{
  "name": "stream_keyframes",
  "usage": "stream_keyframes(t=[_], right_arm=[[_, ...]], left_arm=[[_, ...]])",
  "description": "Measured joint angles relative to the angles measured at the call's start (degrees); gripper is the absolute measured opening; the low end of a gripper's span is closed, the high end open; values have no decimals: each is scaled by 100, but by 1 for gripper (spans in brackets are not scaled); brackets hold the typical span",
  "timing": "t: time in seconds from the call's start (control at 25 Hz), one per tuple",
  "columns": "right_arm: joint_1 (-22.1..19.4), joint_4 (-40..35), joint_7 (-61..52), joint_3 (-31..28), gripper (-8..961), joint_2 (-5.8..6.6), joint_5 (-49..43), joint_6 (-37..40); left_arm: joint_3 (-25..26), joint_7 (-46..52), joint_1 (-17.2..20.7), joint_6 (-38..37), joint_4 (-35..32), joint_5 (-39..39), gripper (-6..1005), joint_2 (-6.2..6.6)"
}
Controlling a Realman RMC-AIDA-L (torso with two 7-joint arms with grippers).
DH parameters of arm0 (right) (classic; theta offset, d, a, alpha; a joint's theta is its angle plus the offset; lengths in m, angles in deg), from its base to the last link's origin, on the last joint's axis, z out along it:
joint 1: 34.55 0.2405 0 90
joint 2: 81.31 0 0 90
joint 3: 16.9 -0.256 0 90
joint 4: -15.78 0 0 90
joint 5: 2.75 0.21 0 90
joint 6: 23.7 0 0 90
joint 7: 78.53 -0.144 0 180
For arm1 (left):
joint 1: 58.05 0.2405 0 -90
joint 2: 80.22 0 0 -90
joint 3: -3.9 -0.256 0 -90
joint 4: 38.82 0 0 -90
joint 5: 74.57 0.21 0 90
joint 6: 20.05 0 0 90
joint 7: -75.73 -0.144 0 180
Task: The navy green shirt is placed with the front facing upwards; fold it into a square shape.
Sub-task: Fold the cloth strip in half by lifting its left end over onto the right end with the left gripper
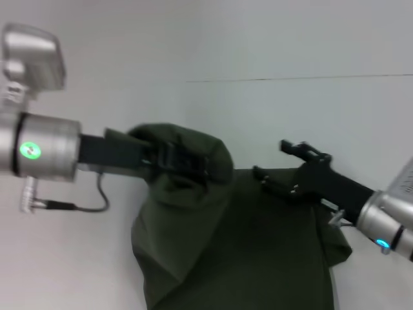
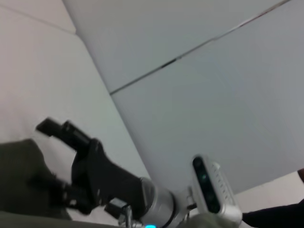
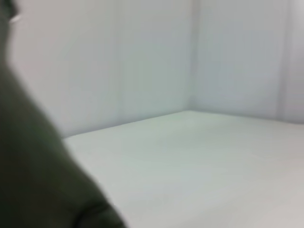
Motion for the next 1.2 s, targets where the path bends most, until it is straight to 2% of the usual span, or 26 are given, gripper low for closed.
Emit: stream_keyframes(t=[0.04,0.2,0.24,0.6,0.68,0.84,1.2], right_arm=[[-65,0,31,-125,860,2,0,7],[-236,0,56,-431,859,12,-1,17],[-236,0,56,-431,859,12,-1,17],[-290,0,66,-501,859,16,14,88],[-292,0,67,-504,859,16,22,97],[-294,0,66,-519,859,16,42,112],[-298,-25,67,-608,859,16,43,142]], left_arm=[[-45,-7,-1,32,13,-1,58,-23],[-617,-113,-53,507,169,-37,59,-283],[-617,-113,-53,507,169,-37,59,-283],[-1929,-199,-75,1636,576,-422,60,-321],[-2007,-198,-77,1747,590,-435,60,-323],[-2523,-199,-86,2258,748,-758,60,-335],[-3178,-343,-81,2628,926,-1376,61,-358]])
